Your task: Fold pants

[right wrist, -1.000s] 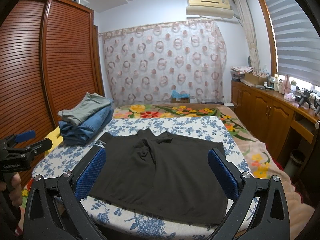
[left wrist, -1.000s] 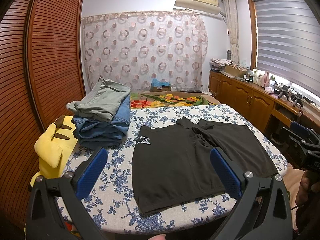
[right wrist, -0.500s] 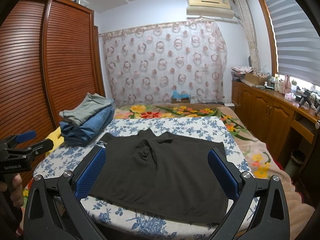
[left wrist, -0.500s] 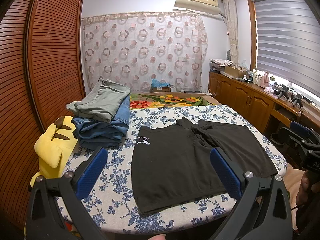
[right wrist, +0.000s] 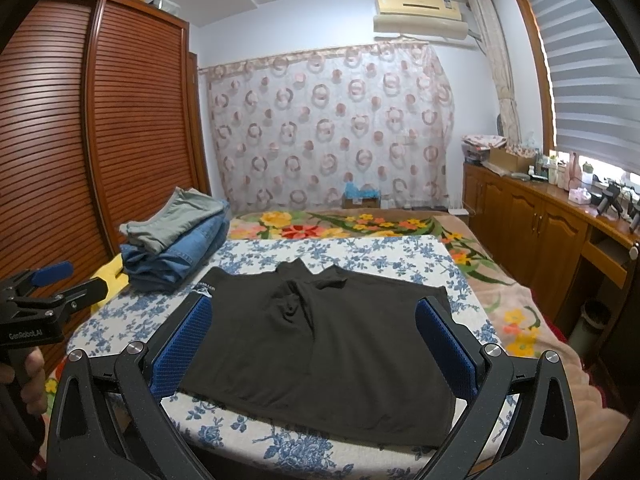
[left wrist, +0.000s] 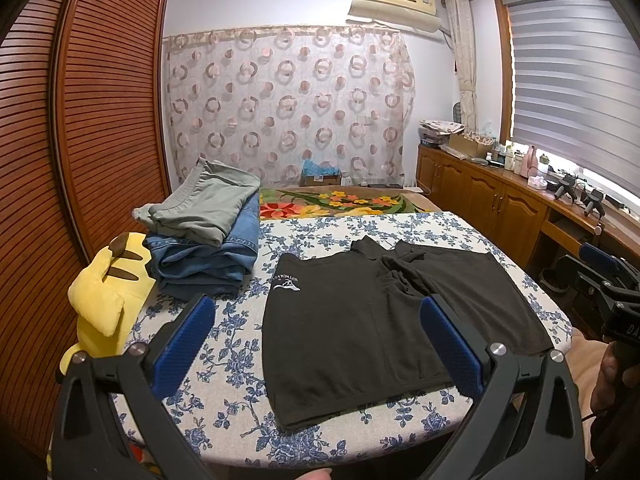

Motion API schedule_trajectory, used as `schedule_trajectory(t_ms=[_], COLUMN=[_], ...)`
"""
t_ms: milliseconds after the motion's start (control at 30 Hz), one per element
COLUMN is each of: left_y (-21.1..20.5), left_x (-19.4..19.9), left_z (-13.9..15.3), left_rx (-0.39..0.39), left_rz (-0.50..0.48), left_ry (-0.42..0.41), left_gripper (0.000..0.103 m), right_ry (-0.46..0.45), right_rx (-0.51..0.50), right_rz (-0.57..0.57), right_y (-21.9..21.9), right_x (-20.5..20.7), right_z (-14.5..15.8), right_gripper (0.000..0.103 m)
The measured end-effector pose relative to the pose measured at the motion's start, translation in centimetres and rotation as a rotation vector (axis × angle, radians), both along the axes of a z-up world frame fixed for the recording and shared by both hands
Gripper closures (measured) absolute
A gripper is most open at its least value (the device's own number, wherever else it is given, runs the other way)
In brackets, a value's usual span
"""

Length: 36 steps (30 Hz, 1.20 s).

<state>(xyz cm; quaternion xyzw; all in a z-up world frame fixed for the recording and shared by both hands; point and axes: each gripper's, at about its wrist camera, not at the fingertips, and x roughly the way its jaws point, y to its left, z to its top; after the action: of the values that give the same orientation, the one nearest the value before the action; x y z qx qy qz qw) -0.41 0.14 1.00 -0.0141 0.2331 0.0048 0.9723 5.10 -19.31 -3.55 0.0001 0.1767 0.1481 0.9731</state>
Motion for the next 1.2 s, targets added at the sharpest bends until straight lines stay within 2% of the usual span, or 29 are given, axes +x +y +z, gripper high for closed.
schedule_trajectory(t_ms=[700,1000,1200], left_y=[-0.2,0.4,1.0], left_x=[0.2,1.5,2.3], left_z=[0.0,-2.9,-5.0], left_rx=[-0.005,-0.016,-0.029], left_rz=[-0.004,0.004,0.006], left_ry=[0.013,0.092,0.138], left_gripper=[0.000,0.000,0.000], right_ry=[0.000,0.056,0.101], right_rx=[-0.001,-0.009,-0.030], right_rz=[0.001,0.033,0.032], right_y=[0.0,0.0,-0.7], right_x=[0.0,1.1,3.0], right_z=[0.0,-0.4,-2.1], right_gripper=[0.000,0.000,0.000])
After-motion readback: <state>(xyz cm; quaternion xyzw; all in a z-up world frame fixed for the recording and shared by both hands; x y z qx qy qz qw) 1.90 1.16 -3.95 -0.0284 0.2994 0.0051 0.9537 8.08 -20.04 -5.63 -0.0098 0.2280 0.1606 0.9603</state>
